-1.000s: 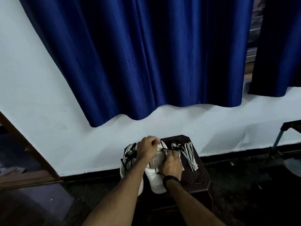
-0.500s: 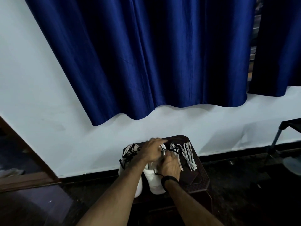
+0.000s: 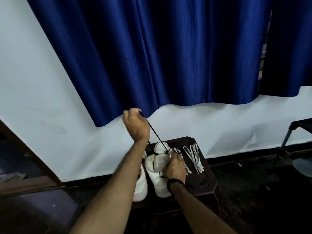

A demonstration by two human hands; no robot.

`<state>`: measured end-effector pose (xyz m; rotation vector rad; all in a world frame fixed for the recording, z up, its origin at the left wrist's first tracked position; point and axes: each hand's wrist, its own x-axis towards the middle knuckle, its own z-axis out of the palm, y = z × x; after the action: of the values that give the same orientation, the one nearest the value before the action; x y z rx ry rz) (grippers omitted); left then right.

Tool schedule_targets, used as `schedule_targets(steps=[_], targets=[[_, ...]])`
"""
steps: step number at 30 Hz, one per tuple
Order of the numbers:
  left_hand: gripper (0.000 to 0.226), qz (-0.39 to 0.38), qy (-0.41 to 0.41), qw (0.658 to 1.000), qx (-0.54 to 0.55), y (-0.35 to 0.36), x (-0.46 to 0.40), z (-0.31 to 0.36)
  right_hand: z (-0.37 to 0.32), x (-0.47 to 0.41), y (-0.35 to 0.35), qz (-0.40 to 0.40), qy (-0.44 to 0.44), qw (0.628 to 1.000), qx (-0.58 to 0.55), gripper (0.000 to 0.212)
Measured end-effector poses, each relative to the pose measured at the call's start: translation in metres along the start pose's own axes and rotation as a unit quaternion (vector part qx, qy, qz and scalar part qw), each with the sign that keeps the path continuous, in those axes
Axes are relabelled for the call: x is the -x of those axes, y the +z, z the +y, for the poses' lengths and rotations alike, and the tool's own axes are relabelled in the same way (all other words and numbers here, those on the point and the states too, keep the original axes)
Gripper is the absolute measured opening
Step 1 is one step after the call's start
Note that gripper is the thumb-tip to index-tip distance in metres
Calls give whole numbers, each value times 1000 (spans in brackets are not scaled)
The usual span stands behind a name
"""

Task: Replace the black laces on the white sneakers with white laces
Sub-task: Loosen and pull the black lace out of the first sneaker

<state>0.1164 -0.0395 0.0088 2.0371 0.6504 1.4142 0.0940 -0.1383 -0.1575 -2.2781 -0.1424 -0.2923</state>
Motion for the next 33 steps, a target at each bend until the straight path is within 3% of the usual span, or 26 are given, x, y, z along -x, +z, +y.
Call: schedule_targets(steps=[2,5,7,9,11,12,15,21,23,24,26,28,30,33], targets=[[23,-21,-19,993,-118,-4,-8,-2,0,2,4,16,-7,1000,-6,28],[36,-166,48,943,-285,-3,11,-27,0,4,5,27,-16,999,2,32],[54,-260,138,913,-281,0,28,-42,0,2,7,26,-15,1000,9,33],[66,-396,191,863,-249,9,42,-51,2,2,7,18,-9,1000,8,31],[67,-516,184,800,-243,17,54,-59,1,2,4,5,-4,1000,1,28],[63,-544,168,786,-241,20,58,-63,1,2,3,0,-5,1000,-1,29],[44,-523,172,795,-256,26,62,-71,1,3,5,8,-15,1000,-1,29],[27,-525,221,754,-325,28,49,-75,3,1,5,1,-2,1000,18,23],[21,-520,227,772,-286,24,46,-75,3,2,5,2,-4,1000,22,23],[17,-510,214,798,-242,22,45,-74,2,3,4,1,-2,1000,23,25],[8,-460,157,865,-126,19,42,-67,1,3,1,-10,-1,1000,24,29],[11,-439,56,897,-13,15,37,-55,0,2,-2,-26,7,999,29,33],[15,-453,-54,882,114,9,34,-42,-1,2,-4,-27,8,999,19,34],[16,-468,-187,827,250,-8,23,-26,-2,3,-6,-17,7,1000,3,32]])
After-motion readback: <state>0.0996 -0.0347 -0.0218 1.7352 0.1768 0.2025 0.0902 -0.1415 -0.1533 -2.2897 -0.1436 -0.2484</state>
